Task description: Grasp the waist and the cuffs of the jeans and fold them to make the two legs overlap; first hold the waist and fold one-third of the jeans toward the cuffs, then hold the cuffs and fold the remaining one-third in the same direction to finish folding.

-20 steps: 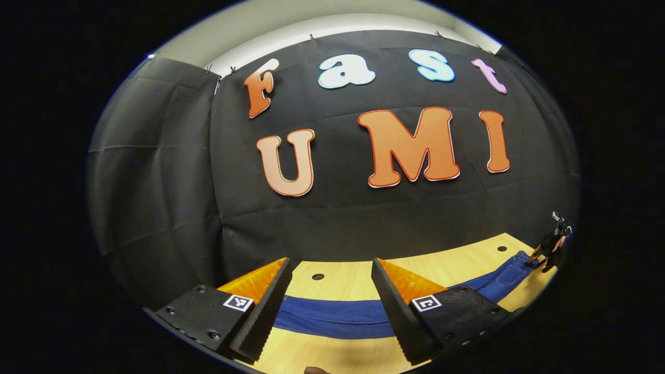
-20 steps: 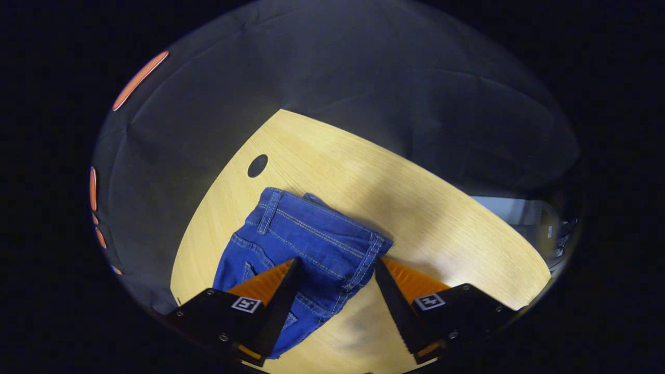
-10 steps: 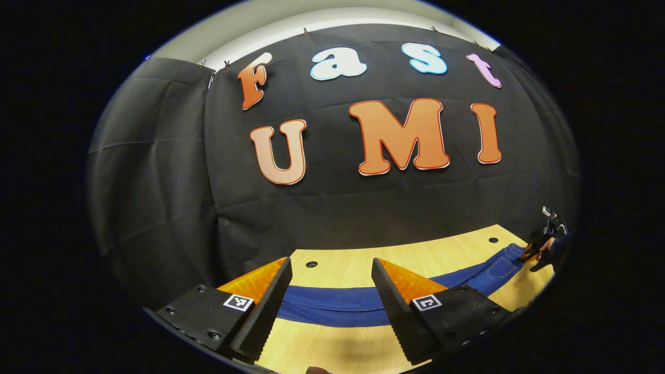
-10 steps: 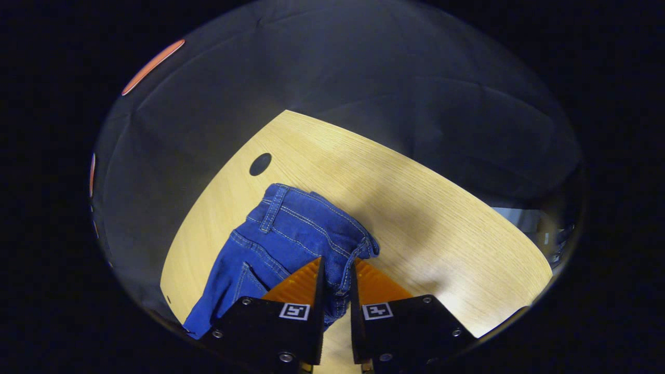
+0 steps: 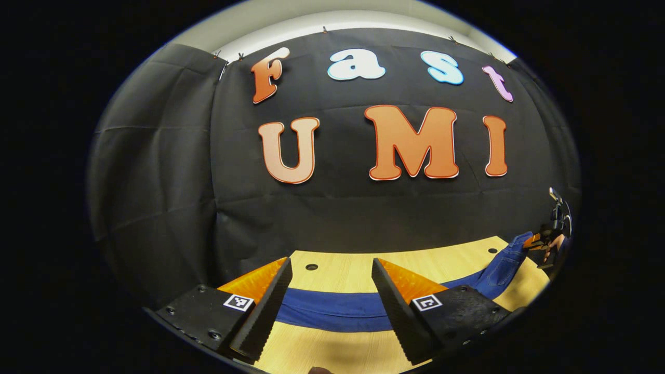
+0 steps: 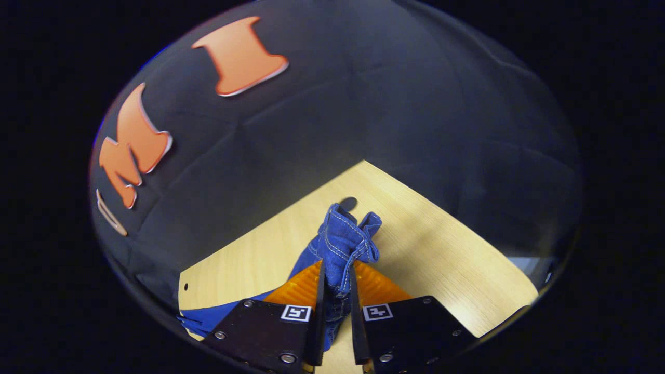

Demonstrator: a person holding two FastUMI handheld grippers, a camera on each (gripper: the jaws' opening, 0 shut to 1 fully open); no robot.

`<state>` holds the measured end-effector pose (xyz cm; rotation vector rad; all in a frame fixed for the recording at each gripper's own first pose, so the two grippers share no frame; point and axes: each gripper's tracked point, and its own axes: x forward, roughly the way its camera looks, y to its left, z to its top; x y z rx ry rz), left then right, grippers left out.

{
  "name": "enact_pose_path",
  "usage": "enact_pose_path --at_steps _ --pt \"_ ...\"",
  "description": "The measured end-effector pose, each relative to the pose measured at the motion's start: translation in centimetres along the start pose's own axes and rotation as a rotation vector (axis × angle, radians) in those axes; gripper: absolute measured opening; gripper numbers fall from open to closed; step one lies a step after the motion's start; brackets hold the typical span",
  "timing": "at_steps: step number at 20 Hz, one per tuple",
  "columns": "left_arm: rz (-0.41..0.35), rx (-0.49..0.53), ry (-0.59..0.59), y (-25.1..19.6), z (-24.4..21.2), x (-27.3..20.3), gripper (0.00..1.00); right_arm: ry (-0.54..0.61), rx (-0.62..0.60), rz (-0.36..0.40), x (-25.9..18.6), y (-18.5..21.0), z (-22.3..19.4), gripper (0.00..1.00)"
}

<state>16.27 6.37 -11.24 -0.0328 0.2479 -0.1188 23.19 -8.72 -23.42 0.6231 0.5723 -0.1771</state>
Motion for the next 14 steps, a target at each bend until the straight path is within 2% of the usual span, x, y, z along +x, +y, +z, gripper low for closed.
enact_pose_path --at_steps 2,5,7,11,14 --pt "-0.027 -0.005 -0.004 1.3 -0.1 1.2 0.95 -0.048 -0.048 0.046 -2.5 2.7 1.5 0.22" --pt "-0.051 -0.029 0.000 3.9 -0.8 2.7 0.95 -0.122 -0.201 0.093 -6.5 8.1 2.7 0.22" --pt "-0.054 -0.046 0.007 5.9 -1.3 3.7 0.95 -0.140 -0.307 0.122 -6.7 13.6 1.1 0.22" --pt "-0.043 -0.076 0.034 9.7 -3.1 5.1 0.95 -0.135 -0.456 0.177 -7.9 20.8 -2.9 0.22" --pt "-0.030 -0.089 0.050 12.4 -4.4 5.8 0.95 -0.112 -0.550 0.199 -6.7 25.4 -6.8 0.22"
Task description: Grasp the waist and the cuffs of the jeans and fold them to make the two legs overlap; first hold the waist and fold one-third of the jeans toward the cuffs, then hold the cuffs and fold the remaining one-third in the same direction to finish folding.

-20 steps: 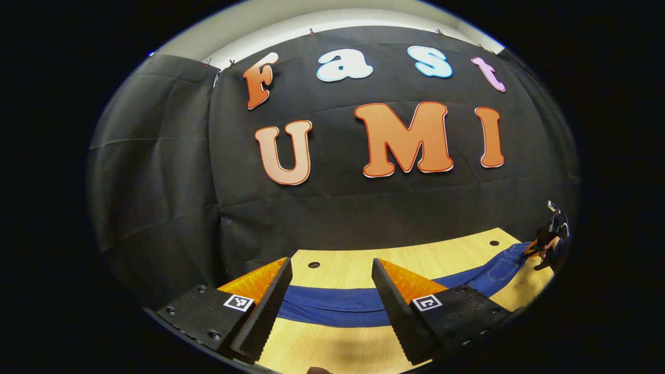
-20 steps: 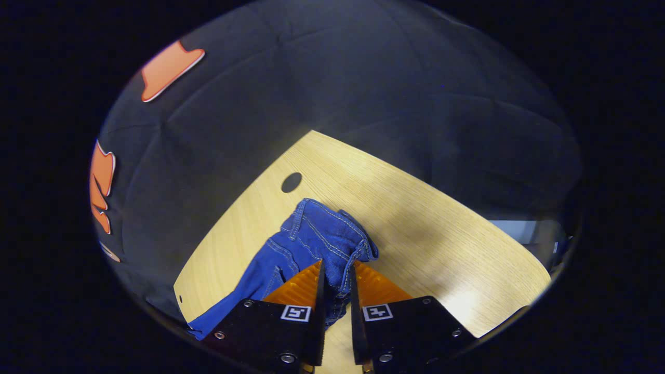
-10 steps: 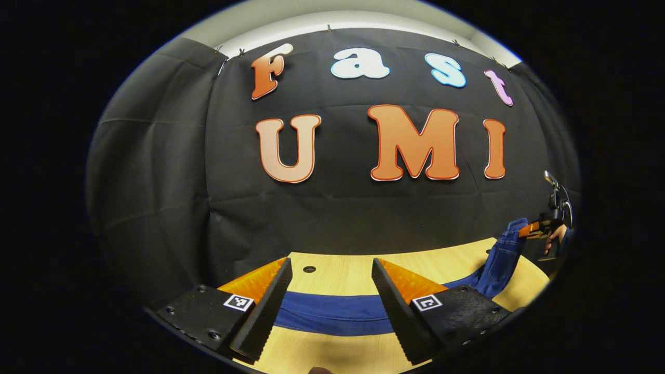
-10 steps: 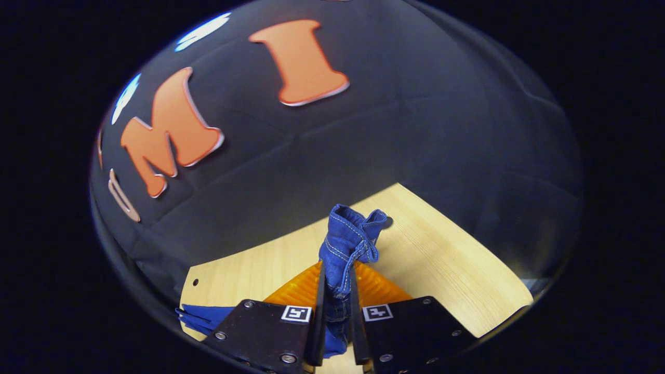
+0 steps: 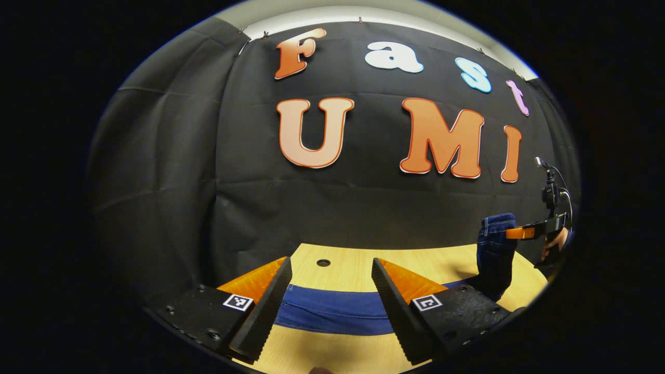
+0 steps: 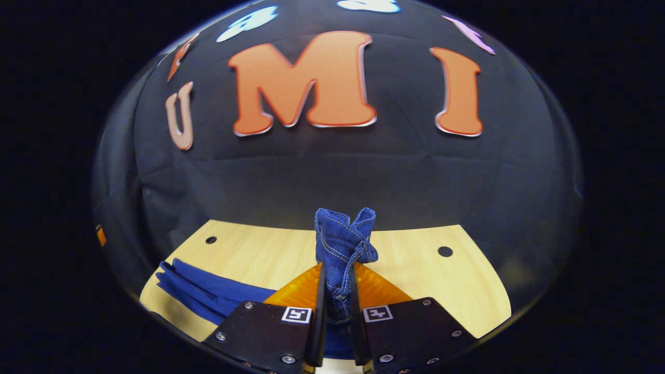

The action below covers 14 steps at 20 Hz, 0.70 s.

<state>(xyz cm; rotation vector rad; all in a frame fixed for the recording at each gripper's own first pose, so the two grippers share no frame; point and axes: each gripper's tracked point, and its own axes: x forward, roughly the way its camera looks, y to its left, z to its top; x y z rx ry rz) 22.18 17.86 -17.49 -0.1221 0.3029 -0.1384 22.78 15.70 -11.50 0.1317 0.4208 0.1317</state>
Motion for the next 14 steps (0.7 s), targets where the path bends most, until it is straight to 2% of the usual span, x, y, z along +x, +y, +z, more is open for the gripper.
enact_pose_path --at_steps 5,8,10,11,13,14 --pt "0.025 -0.012 0.035 3.8 -1.9 0.8 0.95 0.075 -0.101 0.035 3.5 6.7 -5.8 0.22" --pt "0.033 -0.032 0.109 5.1 -5.0 1.9 0.96 0.165 -0.192 0.065 5.1 11.2 -12.3 0.22" --pt "0.039 -0.064 0.171 5.9 -7.4 3.0 0.97 0.203 -0.218 0.098 4.9 13.0 -14.6 0.24" --pt "0.036 -0.096 0.200 6.1 -8.4 3.6 0.97 0.203 -0.209 0.136 4.5 14.3 -14.9 0.36" --pt "0.046 -0.181 0.284 7.0 -11.1 4.7 0.98 0.218 -0.182 0.210 2.8 16.4 -14.8 0.49" --pt "0.051 -0.239 0.332 7.3 -12.7 5.2 0.98 0.200 -0.179 0.212 2.3 16.7 -14.0 0.54"
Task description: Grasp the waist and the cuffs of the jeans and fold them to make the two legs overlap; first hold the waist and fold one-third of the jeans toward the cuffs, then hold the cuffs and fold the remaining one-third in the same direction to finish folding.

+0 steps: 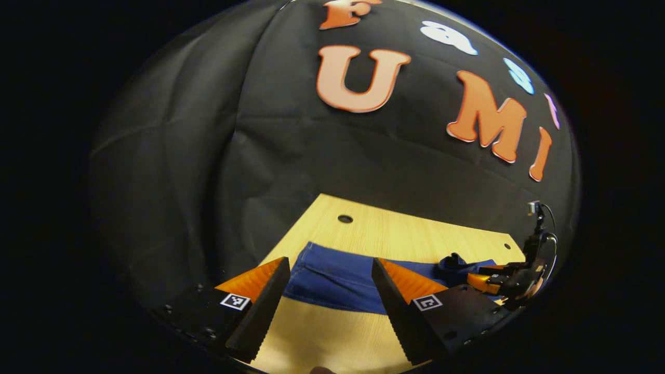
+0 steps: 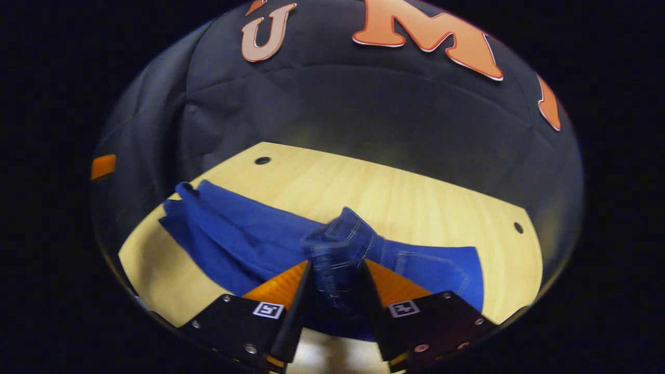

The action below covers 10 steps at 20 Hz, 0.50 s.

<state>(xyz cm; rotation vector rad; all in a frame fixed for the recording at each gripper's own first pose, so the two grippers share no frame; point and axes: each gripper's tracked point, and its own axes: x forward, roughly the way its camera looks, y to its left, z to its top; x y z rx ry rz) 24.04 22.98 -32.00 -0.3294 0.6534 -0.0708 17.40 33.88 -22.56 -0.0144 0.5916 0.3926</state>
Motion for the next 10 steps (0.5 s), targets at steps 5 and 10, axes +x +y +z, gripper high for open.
enact_pose_path --at_steps 5,10 --pt "-0.036 -0.426 0.289 1.6 -6.8 3.9 0.98 -0.136 0.020 -0.065 -5.7 -3.1 5.8 0.85" --pt "-0.002 -0.600 0.465 2.3 -9.8 5.6 0.98 -0.255 0.070 -0.231 -12.1 -9.6 10.4 0.87"
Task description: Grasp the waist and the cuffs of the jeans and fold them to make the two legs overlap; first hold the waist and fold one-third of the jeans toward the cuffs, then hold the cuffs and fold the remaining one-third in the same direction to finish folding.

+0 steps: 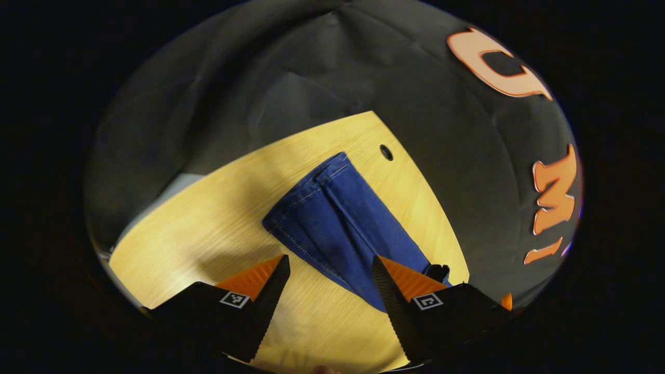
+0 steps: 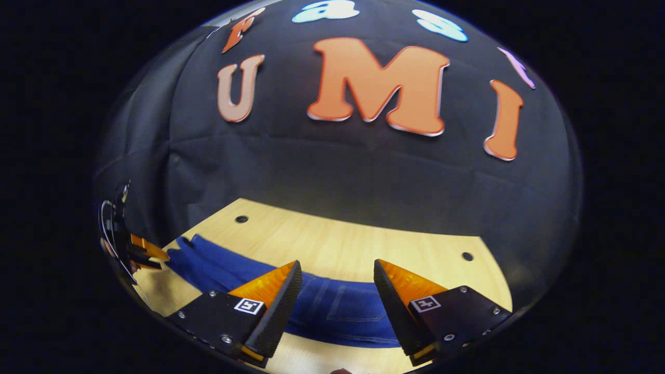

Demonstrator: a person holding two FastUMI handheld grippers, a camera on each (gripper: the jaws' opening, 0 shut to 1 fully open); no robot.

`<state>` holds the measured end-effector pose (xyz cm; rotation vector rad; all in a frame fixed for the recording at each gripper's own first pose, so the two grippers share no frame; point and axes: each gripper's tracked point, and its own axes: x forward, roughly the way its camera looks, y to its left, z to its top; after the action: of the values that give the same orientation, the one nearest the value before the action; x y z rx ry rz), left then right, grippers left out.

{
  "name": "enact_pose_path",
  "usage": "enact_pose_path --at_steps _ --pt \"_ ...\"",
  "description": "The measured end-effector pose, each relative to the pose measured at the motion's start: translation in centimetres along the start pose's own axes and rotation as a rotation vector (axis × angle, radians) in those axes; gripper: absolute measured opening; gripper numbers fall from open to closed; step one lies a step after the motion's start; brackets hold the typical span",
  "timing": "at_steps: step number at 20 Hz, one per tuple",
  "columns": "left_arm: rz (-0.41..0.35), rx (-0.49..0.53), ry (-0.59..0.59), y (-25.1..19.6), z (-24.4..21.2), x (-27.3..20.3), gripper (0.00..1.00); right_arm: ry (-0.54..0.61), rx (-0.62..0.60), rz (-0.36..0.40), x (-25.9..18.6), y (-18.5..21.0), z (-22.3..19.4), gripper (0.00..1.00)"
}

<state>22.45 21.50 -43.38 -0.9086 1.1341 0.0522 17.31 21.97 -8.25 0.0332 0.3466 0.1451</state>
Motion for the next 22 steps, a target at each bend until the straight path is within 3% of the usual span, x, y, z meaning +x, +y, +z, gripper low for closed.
enact_pose_path --at_steps 3,4,7,9,12,14,15,17,19,20,21,22 --pt "-0.001 -0.138 0.010 0.9 1.4 0.6 0.96 -0.045 0.020 -0.094 -1.8 -3.4 2.2 0.88" --pt "0.005 -0.174 0.018 1.7 1.5 1.4 0.91 -0.053 0.016 -0.120 -2.3 -4.2 2.7 0.88" --pt "0.005 -0.292 0.057 1.3 2.6 3.1 0.88 -0.067 -0.009 -0.167 -3.0 -5.4 3.7 0.88" --pt "0.041 -0.307 0.090 1.0 3.4 3.9 0.87 -0.066 -0.021 -0.179 -3.2 -5.5 3.8 0.88" --pt "0.113 -0.235 0.141 0.6 3.4 4.9 0.87 -0.070 -0.009 -0.173 -3.4 -5.0 3.8 0.88" --pt "0.168 -0.188 0.168 0.9 3.3 5.6 0.78 -0.074 0.000 -0.174 -3.8 -4.8 3.8 0.89" --pt "0.214 -0.157 0.196 1.5 3.2 5.7 0.67 -0.075 -0.003 -0.170 -4.1 -4.7 3.8 0.89" --pt "0.261 -0.119 0.217 1.7 3.6 6.2 0.28 -0.082 -0.020 -0.178 -4.8 -5.2 3.7 0.90" --pt "0.281 -0.113 0.225 1.8 3.0 6.9 0.22 -0.084 -0.017 -0.179 -5.0 -5.9 3.3 0.90" --pt "0.280 -0.126 0.206 1.2 3.9 6.4 0.13 -0.079 -0.010 -0.177 -5.0 -6.2 3.1 0.90" --pt "0.252 -0.120 0.215 1.0 3.7 6.7 0.05 -0.080 -0.008 -0.173 -5.3 -6.6 2.8 0.90" --pt "0.205 -0.134 0.182 0.2 4.1 6.7 0.04 -0.084 -0.007 -0.174 -5.4 -7.1 2.7 0.90"
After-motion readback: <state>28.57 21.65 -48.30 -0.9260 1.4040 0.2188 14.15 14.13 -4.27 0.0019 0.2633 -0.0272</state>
